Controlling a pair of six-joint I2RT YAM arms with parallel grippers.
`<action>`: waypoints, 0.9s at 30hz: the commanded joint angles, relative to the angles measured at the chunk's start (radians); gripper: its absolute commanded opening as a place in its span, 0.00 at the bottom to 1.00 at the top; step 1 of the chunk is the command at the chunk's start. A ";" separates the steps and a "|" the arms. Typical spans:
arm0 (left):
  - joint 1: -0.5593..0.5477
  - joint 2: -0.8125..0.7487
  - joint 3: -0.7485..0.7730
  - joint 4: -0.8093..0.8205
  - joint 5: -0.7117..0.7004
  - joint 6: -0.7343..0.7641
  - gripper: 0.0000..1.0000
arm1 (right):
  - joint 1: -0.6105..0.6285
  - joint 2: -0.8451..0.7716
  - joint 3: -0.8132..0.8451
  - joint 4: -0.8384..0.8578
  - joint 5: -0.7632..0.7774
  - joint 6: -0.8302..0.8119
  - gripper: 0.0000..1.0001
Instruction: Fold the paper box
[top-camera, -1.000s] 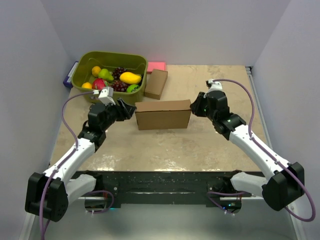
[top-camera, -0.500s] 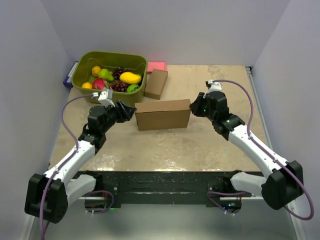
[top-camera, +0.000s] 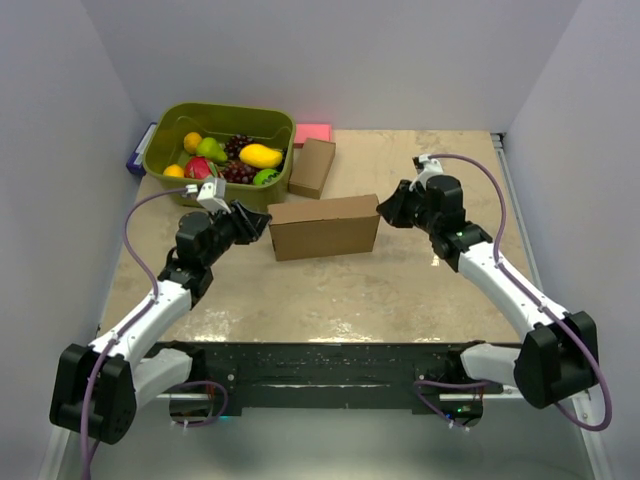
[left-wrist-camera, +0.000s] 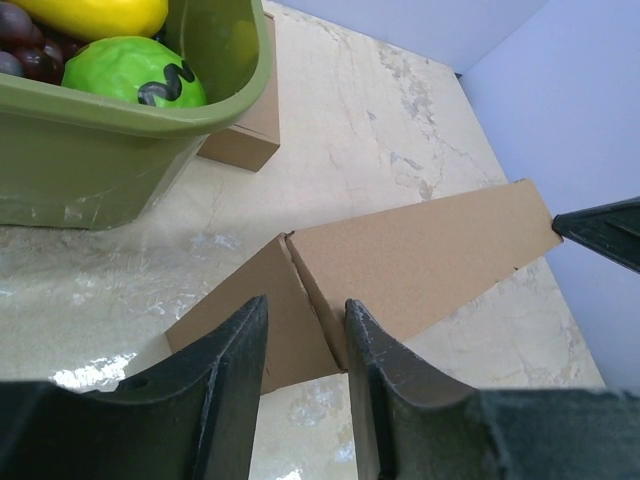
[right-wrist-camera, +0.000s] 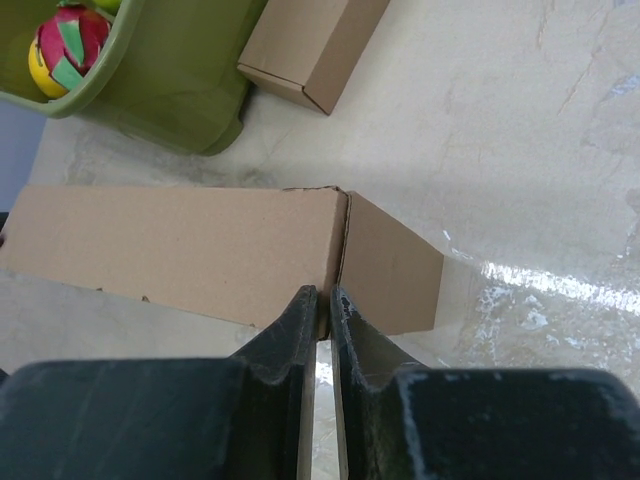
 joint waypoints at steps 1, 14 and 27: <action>0.009 0.057 -0.076 -0.215 -0.068 0.062 0.39 | -0.007 0.086 -0.056 -0.241 -0.017 -0.080 0.11; 0.009 0.097 -0.157 -0.203 -0.079 0.065 0.24 | -0.009 0.072 -0.030 -0.277 -0.027 -0.094 0.12; -0.027 0.016 -0.131 -0.187 -0.005 0.050 0.22 | -0.009 -0.050 -0.093 -0.261 -0.082 -0.067 0.12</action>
